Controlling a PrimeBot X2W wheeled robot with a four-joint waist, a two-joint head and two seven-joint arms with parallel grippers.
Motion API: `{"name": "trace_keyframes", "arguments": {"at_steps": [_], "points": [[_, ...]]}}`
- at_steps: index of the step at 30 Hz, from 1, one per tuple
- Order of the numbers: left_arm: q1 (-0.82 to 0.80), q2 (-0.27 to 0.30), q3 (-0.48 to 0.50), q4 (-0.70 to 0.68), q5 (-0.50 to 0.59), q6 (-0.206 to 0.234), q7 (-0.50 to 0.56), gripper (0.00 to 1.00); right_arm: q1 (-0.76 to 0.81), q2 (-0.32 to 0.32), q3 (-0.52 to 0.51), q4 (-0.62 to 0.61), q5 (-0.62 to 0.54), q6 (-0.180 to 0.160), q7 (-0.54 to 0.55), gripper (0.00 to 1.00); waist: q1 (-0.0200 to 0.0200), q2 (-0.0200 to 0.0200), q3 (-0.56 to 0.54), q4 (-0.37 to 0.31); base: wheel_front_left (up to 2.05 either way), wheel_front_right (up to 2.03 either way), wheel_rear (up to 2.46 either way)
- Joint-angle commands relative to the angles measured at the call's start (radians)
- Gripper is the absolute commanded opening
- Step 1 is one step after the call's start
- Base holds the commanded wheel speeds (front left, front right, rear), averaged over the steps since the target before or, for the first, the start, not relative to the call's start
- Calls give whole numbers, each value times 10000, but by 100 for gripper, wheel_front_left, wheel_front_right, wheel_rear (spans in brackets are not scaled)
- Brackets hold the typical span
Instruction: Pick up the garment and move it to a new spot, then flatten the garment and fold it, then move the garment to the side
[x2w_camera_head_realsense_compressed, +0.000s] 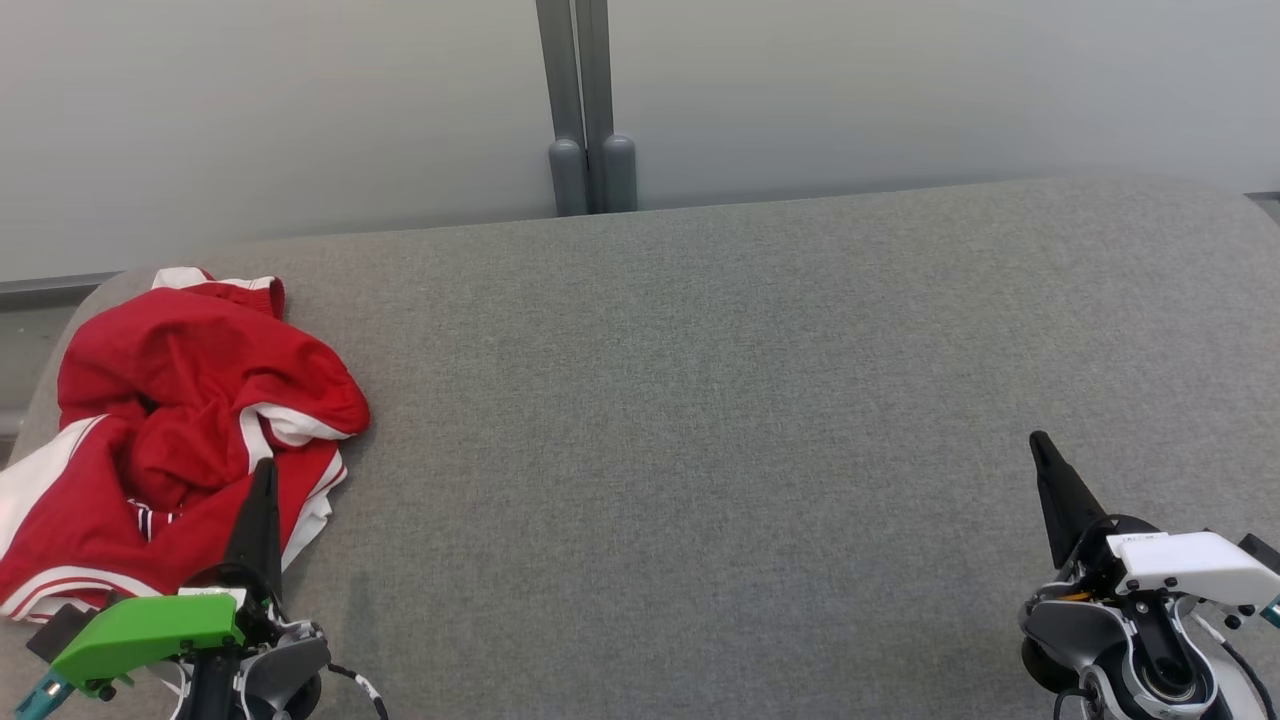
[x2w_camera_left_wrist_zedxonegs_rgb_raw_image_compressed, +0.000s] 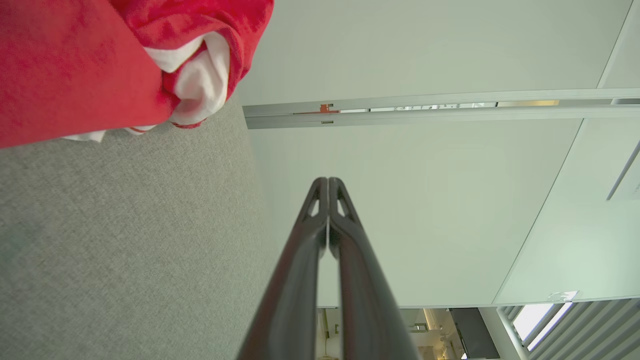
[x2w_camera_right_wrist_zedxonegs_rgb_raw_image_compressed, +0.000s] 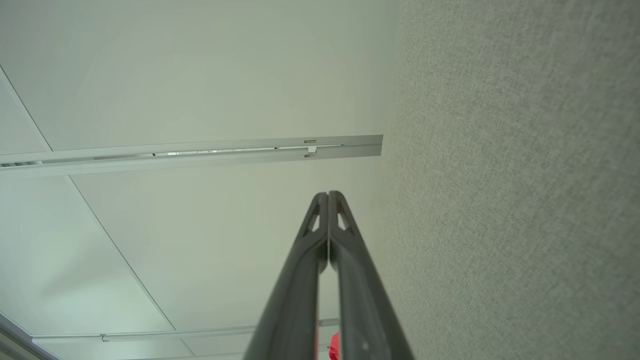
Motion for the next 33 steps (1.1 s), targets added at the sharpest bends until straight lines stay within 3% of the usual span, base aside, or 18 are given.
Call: {"name": "trace_keyframes", "arguments": {"at_steps": [1, 33], "points": [[-116, 13, 18, -3, -3, -38, 27, 0, -63, -16, -10, -42, 74, 8, 19, 0, 0, -1, 0, 0, 0, 0, 0], [-115, 13, 18, -3, -3, -38, 27, 0, -63, -17, -10, -42, 74, 8, 19, 0, 0, -1, 0, 0, 0, 0, 0]]}}
